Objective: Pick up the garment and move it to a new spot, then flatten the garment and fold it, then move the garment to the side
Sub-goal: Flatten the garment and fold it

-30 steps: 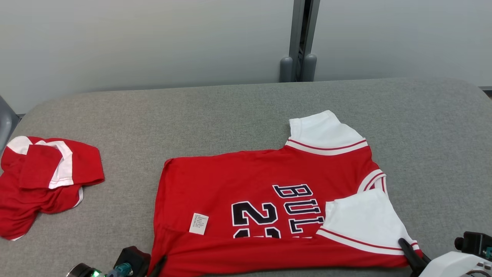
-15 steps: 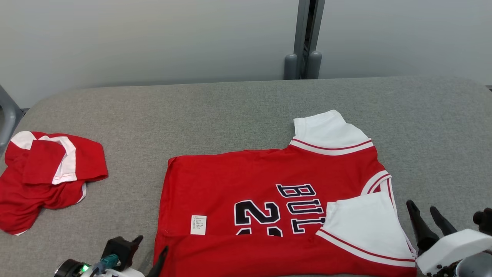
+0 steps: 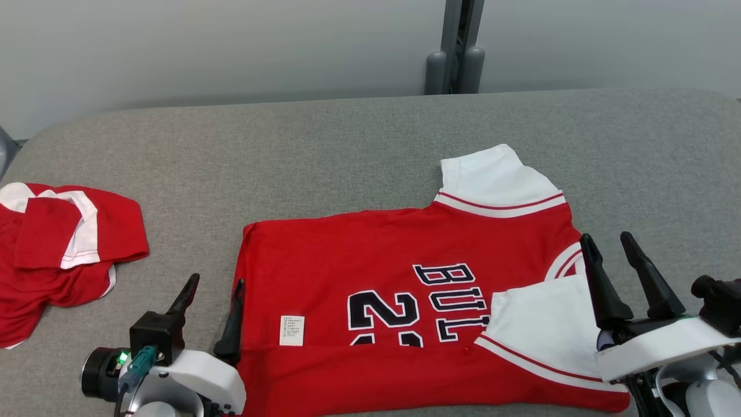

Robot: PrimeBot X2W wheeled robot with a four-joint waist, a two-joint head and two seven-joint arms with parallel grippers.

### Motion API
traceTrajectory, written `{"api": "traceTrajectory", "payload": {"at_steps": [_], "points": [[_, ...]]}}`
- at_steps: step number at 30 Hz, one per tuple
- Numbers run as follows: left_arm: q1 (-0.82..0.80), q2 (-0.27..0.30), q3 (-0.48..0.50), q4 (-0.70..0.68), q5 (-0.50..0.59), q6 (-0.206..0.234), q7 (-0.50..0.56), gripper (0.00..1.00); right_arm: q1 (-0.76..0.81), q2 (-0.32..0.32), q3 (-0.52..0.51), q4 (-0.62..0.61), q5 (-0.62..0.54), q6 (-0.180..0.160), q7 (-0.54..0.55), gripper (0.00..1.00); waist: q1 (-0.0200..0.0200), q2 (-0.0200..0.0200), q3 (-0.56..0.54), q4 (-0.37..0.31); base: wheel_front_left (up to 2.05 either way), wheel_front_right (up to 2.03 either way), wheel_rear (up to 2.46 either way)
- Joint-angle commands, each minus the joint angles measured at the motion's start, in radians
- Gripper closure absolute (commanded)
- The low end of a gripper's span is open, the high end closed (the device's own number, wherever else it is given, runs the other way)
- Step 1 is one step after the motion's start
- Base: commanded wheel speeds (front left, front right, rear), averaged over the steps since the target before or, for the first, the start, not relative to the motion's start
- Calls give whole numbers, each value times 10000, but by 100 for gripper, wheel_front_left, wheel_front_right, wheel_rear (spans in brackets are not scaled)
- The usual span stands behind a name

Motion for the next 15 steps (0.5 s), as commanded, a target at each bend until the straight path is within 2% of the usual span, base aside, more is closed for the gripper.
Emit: {"api": "traceTrajectory", "payload": {"at_steps": [1, 6, 15], "points": [[-225, -113, 42, 265, -24, 43, -76, 0, -171, -36, 64, 0, -65, -4, -202, 0, 0, -1, 170, -94, 0, 0, 0], [-928, -429, -61, 1351, 96, 2, 5, 0, -403, -10, 462, 53, -309, -4, -502, 0, 0, -1, 574, -361, 0, 0, 0], [-2756, -591, -147, 3241, 294, -266, 384, 0, -819, -81, 806, -58, -563, -4, -602, 0, 0, -1, 1249, -920, 0, 0, 0]]}}
